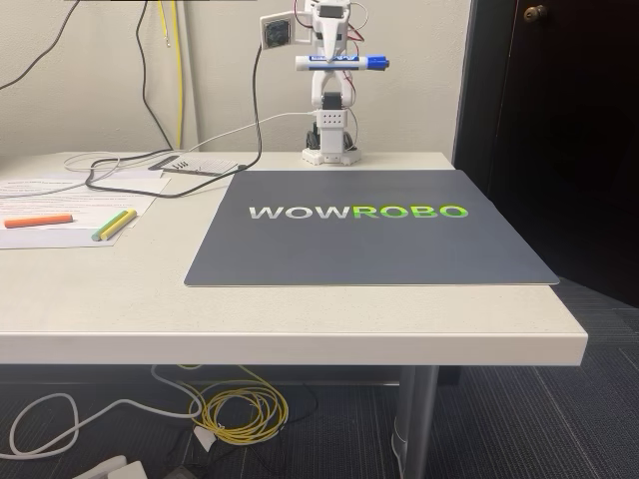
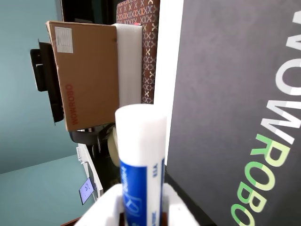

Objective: Pick up the blue marker.

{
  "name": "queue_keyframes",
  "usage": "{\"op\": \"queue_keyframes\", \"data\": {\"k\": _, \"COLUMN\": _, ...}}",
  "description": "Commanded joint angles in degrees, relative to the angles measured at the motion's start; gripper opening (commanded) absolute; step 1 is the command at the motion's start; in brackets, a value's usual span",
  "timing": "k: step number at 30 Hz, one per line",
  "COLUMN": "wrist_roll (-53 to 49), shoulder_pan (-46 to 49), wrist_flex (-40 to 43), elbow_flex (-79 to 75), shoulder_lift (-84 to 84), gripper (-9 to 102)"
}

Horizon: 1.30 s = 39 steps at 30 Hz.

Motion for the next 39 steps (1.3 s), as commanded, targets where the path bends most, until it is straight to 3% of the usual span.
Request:
{"op": "queue_keyframes", "data": {"k": 1, "wrist_roll": -0.8, "shoulder_pan": -0.8, "wrist_flex": -1.2, "elbow_flex": 2.4, "shoulder_lift": 4.6, "gripper": 1}}
{"op": "queue_keyframes", "data": {"k": 8, "wrist_roll": -2.3, "shoulder_pan": -1.8, "wrist_flex": -5.4, "elbow_flex": 13.6, "shoulder_lift": 14.2, "gripper": 1}}
{"op": "queue_keyframes", "data": {"k": 39, "wrist_roll": -1.5, "shoulder_pan": -1.2, "wrist_flex": -4.6, "elbow_flex": 13.7, "shoulder_lift": 18.5, "gripper": 1}}
